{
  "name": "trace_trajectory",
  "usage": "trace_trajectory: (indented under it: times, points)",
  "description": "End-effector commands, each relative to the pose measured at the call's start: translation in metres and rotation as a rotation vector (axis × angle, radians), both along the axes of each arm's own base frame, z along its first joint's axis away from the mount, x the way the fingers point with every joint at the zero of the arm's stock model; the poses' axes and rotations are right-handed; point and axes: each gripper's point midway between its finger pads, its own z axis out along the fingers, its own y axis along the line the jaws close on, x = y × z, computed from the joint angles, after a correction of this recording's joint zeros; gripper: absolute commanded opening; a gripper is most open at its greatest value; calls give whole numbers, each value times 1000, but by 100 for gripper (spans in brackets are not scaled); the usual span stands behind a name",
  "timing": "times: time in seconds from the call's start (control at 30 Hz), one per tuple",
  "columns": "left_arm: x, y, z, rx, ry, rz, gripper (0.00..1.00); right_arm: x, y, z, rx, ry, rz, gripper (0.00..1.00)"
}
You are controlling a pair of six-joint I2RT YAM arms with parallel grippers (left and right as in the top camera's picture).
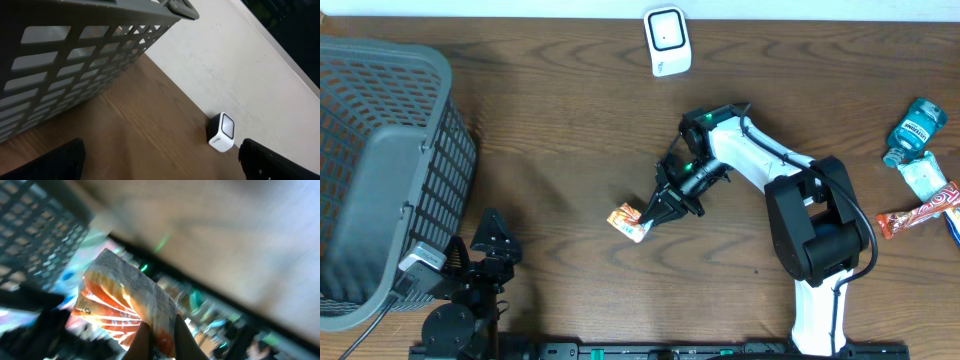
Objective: Scan the item barcode
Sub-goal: 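Lift the tissue pack and hold it under the white scanner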
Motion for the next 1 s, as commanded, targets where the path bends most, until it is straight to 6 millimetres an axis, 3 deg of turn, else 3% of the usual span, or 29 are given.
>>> trace_trajectory:
  times: [0.0, 0.1, 0.2, 0.4, 0.53, 0.63, 0.73, 0.83, 0.97]
  points:
    - [-1, 1, 1, -3, -8, 8, 98, 8, -11, -20, -40, -151, 88, 1]
    - [-1, 1, 1, -3, -7, 8, 98, 28, -7, -15, 60, -267, 98, 1]
    - [-1, 1, 1, -3, -7, 8, 98, 60, -12, -9, 93, -373, 57, 1]
    - [-1, 1, 1, -3, -8, 8, 98, 165, -29, 9, 98, -775, -45, 1]
    - [-1, 1, 1, -3, -7, 8, 98, 234, -31, 33, 96, -1130, -95, 1]
    - [-1, 1, 1, -3, -7, 8, 98, 281, -43, 45, -56, -1395, -109, 1]
    - [-1, 1, 1, -3, -8, 8, 98, 320, -65, 57, -344, -1659, -53, 1]
    - [-1, 1, 1, -3, -7, 8, 98, 343, -77, 71, -586, -1825, -24, 1]
    - [-1, 1, 1, -3, -7, 8, 98, 360, -67, 86, -696, -2018, 29, 1]
